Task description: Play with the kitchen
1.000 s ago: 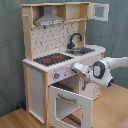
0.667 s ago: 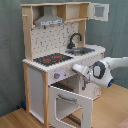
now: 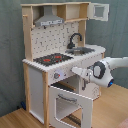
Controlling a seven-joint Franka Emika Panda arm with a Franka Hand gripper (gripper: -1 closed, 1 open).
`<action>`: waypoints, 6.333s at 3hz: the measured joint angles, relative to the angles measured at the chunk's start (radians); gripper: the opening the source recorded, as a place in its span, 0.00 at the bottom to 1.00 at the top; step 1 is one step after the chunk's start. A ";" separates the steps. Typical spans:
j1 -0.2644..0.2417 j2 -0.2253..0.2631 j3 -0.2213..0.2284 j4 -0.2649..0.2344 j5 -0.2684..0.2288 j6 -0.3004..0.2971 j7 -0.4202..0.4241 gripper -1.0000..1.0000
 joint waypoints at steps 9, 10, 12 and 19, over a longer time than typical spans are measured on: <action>0.200 -0.043 -0.195 -0.011 0.005 0.016 -0.513 1.00; 0.224 -0.055 -0.291 0.031 0.006 0.013 -0.520 1.00; 0.308 -0.117 -0.468 0.065 0.062 0.009 -0.554 1.00; 0.393 -0.328 -0.697 0.053 0.603 -0.085 -0.980 1.00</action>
